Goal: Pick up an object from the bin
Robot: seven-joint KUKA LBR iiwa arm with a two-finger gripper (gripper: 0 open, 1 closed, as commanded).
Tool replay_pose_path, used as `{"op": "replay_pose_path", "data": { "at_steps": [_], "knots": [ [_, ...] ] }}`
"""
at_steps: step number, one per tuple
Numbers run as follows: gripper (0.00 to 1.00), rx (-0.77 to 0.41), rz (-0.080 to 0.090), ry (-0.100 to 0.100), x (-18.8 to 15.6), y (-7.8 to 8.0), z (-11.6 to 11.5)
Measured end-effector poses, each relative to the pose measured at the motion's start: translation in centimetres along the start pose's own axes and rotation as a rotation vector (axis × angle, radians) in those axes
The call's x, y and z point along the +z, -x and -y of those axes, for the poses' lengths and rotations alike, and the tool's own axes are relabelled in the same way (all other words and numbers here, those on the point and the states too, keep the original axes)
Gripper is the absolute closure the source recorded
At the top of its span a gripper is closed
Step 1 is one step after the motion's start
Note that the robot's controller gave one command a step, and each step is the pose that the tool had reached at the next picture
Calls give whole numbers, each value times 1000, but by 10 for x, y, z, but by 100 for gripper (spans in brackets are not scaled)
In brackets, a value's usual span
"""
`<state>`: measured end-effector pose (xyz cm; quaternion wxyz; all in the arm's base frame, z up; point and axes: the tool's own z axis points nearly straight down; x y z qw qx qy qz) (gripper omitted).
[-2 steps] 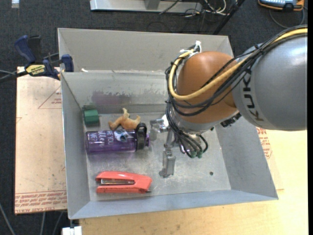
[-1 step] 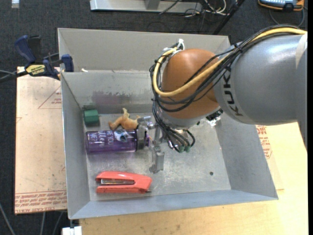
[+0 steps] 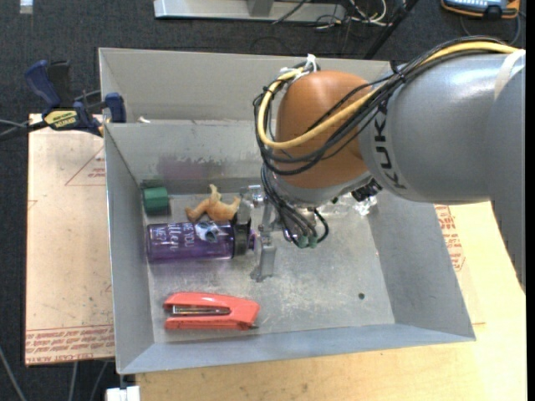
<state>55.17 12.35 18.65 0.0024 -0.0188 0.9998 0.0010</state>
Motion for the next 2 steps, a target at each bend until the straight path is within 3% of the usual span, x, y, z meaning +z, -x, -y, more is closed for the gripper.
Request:
{"op": "replay_pose_path", "data": {
  "at_steps": [1,2],
  "knots": [
    [0,-270,1,2,29,9,-37],
    [0,-348,1,4,47,20,-51]
  ]
}}
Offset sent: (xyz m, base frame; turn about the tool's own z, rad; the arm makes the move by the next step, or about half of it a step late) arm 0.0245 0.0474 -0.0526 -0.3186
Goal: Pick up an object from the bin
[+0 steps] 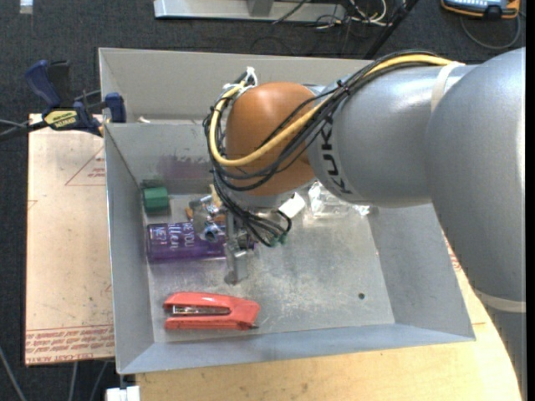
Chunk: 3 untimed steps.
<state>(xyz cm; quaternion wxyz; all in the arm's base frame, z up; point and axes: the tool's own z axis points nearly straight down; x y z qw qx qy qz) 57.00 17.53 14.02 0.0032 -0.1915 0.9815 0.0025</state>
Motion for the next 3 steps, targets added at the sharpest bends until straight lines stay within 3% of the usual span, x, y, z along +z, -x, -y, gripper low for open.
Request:
{"op": "replay_pose_path", "data": {
  "at_steps": [1,3],
  "knots": [
    [0,-15,5,-1,19,5,8],
    [0,-31,6,0,-23,5,4]
  ]
}}
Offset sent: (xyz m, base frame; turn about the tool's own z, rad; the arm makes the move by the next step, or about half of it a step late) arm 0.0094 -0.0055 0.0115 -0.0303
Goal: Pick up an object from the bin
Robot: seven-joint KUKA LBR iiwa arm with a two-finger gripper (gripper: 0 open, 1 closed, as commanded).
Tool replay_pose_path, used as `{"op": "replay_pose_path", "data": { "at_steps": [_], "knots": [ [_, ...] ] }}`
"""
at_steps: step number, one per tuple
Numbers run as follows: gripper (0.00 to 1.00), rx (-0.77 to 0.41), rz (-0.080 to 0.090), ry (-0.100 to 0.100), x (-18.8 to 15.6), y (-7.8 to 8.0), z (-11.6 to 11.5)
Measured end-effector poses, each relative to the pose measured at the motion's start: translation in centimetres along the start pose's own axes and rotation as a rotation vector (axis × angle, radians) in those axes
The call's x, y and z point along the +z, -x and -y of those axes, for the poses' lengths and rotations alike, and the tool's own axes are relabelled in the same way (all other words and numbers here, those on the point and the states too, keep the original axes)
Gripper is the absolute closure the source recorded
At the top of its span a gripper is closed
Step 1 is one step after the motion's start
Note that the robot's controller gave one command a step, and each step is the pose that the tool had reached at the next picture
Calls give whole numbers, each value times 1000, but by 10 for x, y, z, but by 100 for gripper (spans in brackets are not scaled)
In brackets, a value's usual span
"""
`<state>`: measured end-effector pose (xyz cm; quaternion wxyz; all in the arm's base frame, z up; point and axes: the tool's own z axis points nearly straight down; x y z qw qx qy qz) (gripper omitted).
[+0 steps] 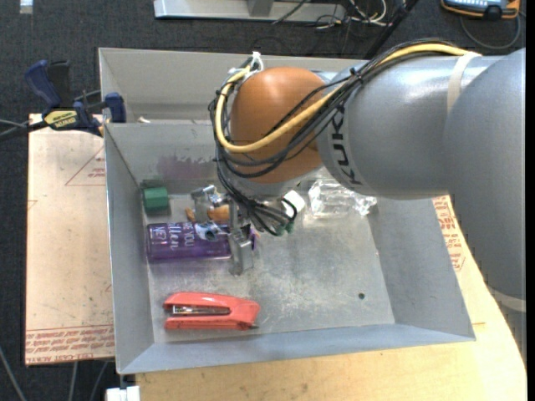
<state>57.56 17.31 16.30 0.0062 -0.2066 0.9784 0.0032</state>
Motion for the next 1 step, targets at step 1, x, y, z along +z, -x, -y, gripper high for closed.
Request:
{"op": "replay_pose_path", "data": {
  "at_steps": [1],
  "knots": [
    [0,3,0,1,-18,5,-4]
  ]
}}
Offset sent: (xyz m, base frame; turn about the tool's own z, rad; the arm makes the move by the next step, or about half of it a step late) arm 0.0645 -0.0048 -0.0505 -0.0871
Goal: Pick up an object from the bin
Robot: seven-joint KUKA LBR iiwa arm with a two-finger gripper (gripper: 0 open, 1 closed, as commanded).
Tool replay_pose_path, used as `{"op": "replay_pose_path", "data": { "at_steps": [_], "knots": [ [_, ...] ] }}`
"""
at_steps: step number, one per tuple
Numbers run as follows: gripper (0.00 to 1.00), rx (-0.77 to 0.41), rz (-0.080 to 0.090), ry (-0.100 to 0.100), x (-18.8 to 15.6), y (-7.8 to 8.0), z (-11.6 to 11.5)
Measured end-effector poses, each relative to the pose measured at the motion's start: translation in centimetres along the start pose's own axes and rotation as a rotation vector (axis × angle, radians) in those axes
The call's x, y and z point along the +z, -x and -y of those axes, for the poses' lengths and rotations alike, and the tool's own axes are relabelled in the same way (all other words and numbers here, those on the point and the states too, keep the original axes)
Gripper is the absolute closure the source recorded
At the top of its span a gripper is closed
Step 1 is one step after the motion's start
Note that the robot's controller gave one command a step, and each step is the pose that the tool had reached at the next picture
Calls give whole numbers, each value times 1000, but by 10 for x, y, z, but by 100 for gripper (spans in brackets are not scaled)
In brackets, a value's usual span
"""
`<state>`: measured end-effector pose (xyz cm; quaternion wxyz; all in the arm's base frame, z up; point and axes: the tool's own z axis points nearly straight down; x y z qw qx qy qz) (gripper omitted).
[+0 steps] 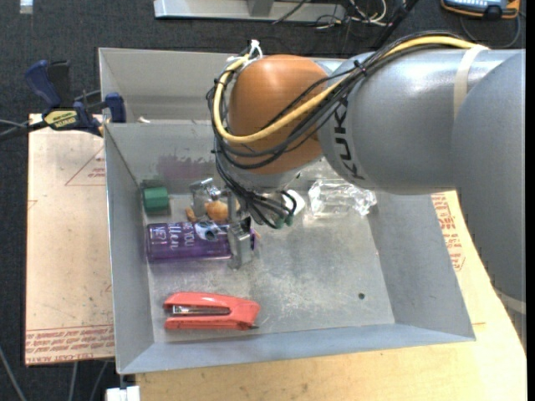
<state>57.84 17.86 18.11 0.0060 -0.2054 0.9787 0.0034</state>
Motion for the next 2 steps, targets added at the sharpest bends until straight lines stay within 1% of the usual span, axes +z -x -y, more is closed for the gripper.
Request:
{"op": "replay_pose_path", "data": {
  "at_steps": [1,2],
  "knots": [
    [0,-53,14,-2,33,34,19],
    [0,-207,2,-1,77,46,5]
  ]
}}
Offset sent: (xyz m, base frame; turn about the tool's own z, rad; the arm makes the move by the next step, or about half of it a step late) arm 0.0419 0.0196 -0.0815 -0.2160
